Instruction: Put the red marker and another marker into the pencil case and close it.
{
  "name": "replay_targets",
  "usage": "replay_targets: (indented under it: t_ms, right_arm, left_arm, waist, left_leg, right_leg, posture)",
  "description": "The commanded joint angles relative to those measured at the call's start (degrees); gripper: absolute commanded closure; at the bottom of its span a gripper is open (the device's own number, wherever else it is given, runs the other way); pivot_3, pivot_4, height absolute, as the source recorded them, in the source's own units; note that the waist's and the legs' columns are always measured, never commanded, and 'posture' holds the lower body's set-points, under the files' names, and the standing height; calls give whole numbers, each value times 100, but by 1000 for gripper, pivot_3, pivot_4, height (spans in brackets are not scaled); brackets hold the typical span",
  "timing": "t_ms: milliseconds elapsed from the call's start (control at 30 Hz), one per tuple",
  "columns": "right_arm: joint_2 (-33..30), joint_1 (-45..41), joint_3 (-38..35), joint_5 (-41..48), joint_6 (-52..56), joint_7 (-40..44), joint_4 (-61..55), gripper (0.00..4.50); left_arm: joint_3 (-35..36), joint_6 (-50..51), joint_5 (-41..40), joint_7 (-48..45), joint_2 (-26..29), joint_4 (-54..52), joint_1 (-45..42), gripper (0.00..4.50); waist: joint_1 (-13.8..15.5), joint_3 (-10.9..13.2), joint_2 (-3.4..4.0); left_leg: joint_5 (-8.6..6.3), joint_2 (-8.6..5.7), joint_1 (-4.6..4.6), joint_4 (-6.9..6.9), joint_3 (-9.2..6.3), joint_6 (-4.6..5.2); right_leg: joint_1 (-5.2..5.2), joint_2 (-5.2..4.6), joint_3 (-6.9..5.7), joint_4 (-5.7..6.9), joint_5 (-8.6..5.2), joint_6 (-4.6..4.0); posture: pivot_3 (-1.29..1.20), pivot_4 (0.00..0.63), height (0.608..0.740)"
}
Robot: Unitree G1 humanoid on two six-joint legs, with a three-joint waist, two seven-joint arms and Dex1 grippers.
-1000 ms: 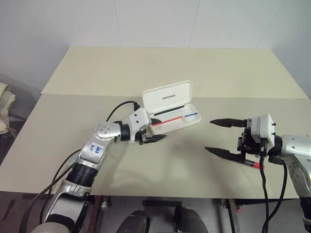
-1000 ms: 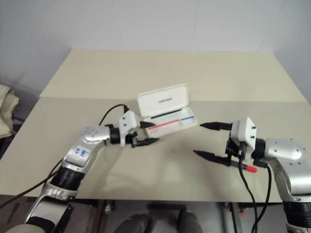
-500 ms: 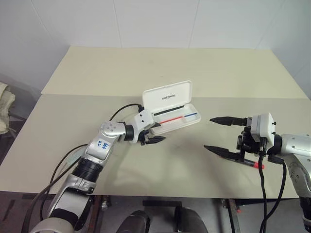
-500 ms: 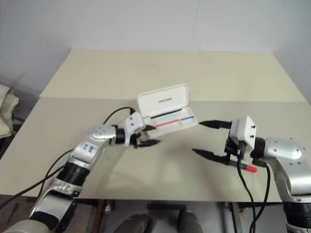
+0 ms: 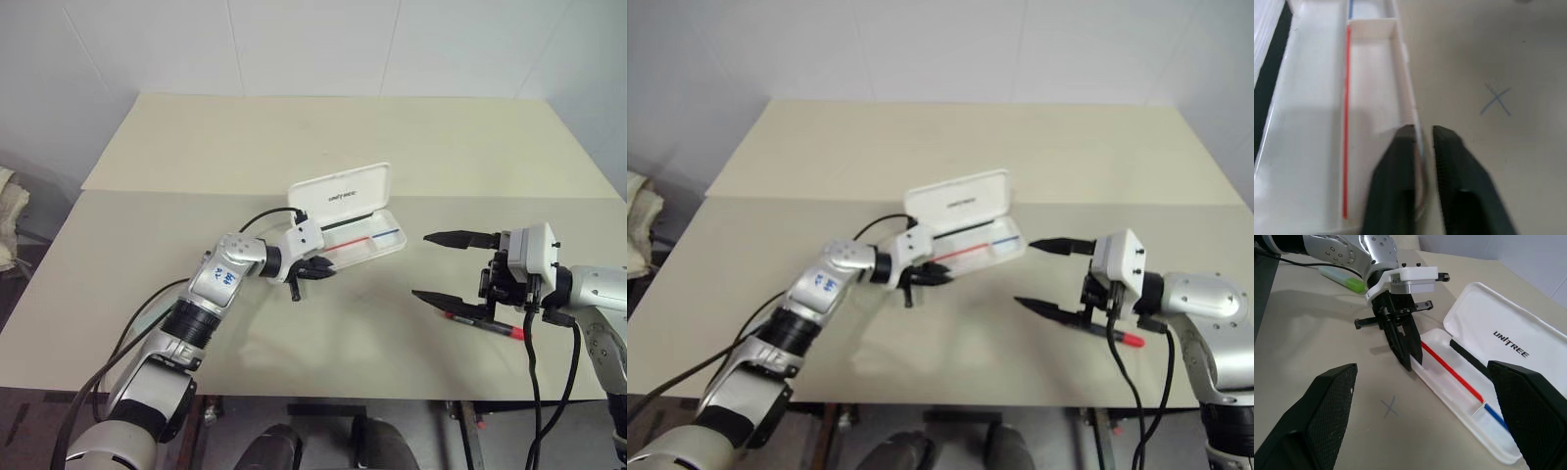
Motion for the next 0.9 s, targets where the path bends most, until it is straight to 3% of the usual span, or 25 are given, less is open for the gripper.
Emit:
replay_targets:
  t_ms: [33, 233, 500, 700, 900]
  right_arm:
    - [-110, -147, -179, 89, -26, -55, -218, 0]
    - [-122, -221, -159, 80, -23, -65, -202, 0]
    - [-185, -232, -159, 95, 4, 33, -124, 0]
    - [-207, -222, -150, 127, 68, 81, -124, 0]
    - [-199, -214, -152, 162, 155, 90, -176, 0]
  left_arm:
    - [-243, 86, 125, -204, -58, 40, -70, 4485]
    - [-277, 179, -3, -455, -99, -208, -14, 4485]
    - [-310, 786, -265, -914, 211, -1583, 329, 4485]
    - [-354, 1135, -290, -831, 548, -2479, 972, 4485]
    - [-392, 1225, -220, -639, 692, -2563, 1304, 4485]
  waist:
    - [8, 0, 0]
    - [12, -1, -2]
    - [-9, 0, -3]
    - [-11, 0, -3]
    - [-2, 0, -4]
  left_leg:
    - [0, -3, 0, 0, -1, 0]
    - [-1, -4, 0, 2, -1, 2]
    - [-6, -3, -8, 2, 0, 10]
    - [-6, -1, -7, 3, 1, 10]
    - [-6, -1, -2, 9, 2, 9]
  right_leg:
    - [0, -1, -2, 1, 0, 0]
    - [1, -2, -1, 2, 0, 0]
    - [-9, -4, 0, 5, 0, 0]
    - [-9, -2, 4, 4, 0, 0]
    - [-1, -1, 6, 3, 0, 0]
  posture:
    - [0, 150, 740]
    - [0, 150, 740]
    - [0, 150, 740]
    - [0, 150, 740]
    - [0, 150, 740]
